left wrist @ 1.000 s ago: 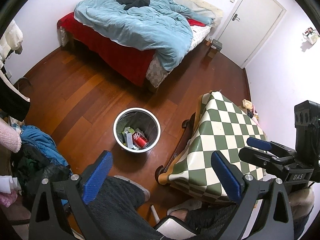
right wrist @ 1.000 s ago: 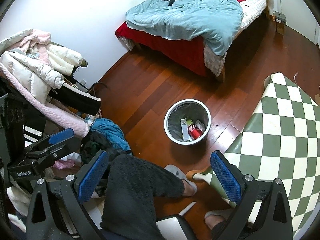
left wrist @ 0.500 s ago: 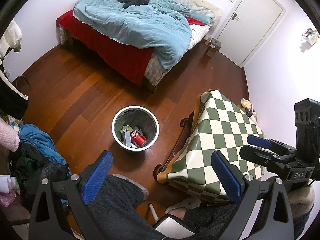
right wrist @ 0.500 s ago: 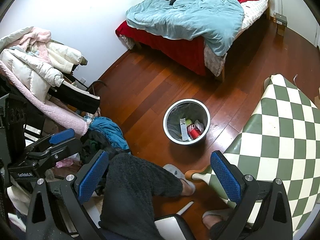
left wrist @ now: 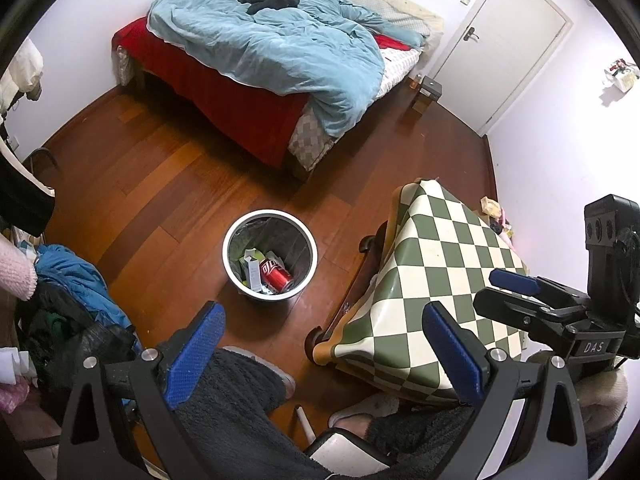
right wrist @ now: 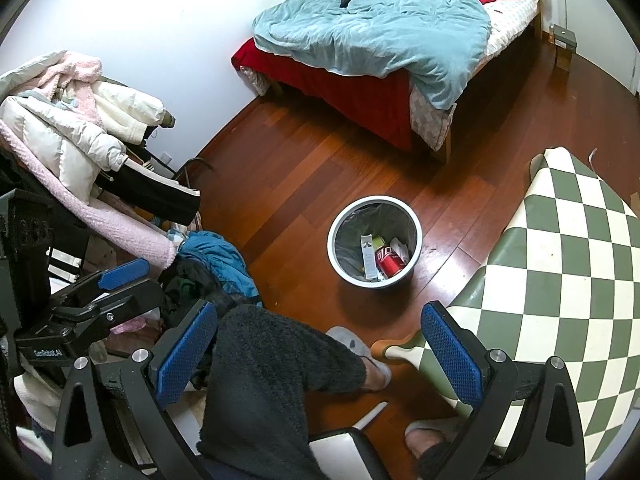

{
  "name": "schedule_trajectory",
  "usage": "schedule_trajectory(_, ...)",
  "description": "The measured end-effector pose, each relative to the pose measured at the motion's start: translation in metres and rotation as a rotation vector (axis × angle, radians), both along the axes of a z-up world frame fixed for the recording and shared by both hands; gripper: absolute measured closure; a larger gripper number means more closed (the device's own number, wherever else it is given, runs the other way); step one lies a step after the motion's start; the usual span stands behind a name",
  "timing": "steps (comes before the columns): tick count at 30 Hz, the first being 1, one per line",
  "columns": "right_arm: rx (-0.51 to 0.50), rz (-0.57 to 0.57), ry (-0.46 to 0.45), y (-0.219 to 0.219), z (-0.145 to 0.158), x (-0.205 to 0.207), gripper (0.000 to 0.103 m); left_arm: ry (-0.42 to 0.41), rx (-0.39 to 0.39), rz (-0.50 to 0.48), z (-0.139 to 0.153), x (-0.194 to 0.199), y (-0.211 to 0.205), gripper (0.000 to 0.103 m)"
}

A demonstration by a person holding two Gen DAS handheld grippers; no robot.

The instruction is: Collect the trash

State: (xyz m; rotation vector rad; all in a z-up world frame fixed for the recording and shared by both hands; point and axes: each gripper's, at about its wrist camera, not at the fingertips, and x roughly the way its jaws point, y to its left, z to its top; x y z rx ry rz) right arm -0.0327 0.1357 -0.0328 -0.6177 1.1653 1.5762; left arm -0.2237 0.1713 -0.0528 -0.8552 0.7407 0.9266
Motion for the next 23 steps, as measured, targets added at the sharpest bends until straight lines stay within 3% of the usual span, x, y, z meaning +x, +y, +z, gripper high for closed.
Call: schedule_trajectory(23, -0.005, 0.016, -0.004, -0.0001, -0.0038, -0.0056, 0.000, -0.018, -0.005, 0.010, -0.0032, 0.0005, -0.0053, 0.002)
